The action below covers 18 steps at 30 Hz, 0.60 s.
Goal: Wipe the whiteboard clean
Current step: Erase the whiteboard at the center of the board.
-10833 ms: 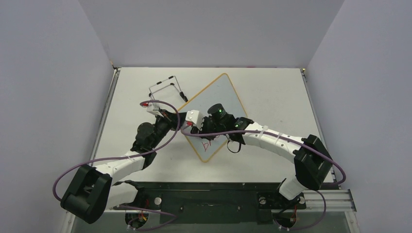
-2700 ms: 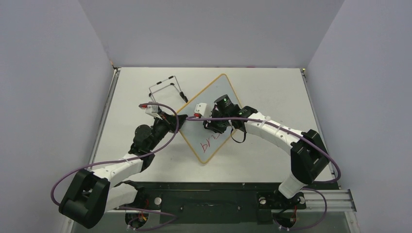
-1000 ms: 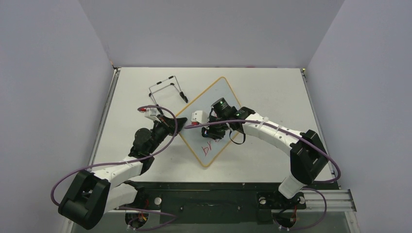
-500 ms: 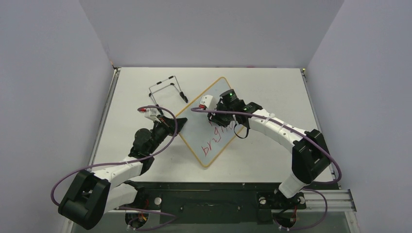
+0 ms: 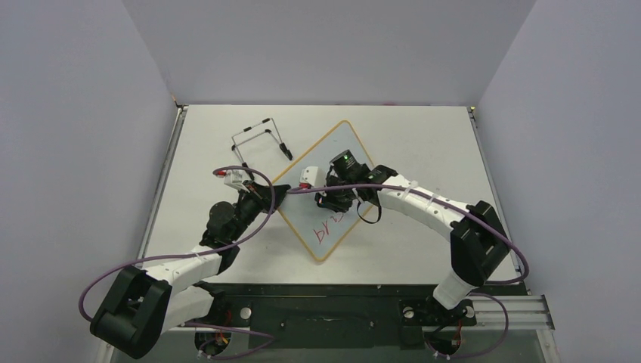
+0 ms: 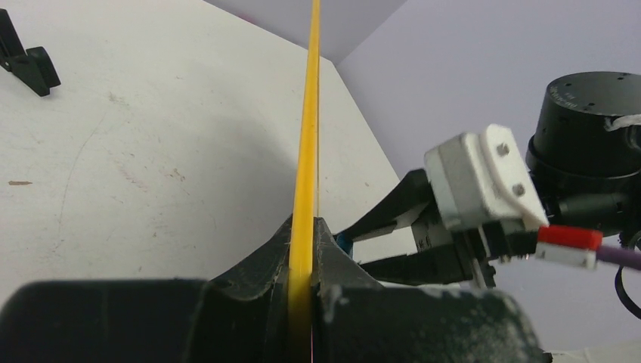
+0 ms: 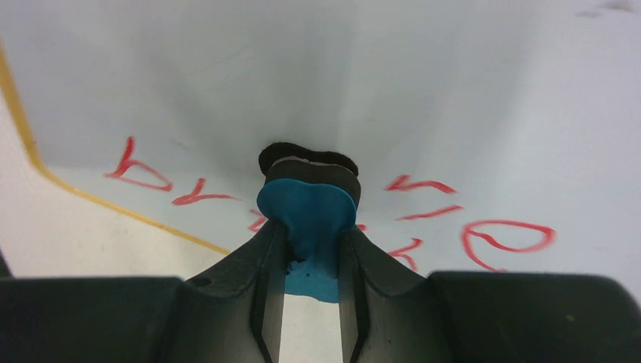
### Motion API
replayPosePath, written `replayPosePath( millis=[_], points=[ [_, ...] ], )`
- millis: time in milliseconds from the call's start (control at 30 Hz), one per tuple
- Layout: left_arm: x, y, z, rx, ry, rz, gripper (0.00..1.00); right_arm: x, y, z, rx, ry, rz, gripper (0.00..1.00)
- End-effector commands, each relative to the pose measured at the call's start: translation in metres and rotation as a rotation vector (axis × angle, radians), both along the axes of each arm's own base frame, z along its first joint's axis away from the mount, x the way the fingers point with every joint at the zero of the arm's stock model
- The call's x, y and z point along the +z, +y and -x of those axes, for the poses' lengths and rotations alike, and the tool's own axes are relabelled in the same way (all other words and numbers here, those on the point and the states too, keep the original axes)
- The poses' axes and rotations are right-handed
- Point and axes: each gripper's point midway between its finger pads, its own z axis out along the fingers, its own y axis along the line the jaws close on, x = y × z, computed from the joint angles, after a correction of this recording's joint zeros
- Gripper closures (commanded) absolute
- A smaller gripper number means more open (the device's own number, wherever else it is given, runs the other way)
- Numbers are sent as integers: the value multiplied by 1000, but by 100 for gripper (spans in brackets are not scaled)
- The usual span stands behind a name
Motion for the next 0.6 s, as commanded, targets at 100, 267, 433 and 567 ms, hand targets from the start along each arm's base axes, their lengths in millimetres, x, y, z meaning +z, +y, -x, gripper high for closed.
replayPosePath(
  millis=[100, 267, 433, 567],
  points=[
    [27, -8, 8, -53, -97, 45, 100, 51, -19, -69, -319, -227, -169, 100],
    [26, -9, 8, -56, -94, 49, 100, 31, -24, -57, -229, -150, -84, 100],
    [26, -9, 8, -56, -92, 45, 100, 17, -5, -21, -20, -57, -46, 100],
    [27, -8, 9, -54, -96, 45, 100, 23, 11, -19, -46, -110, -63, 100]
  ],
)
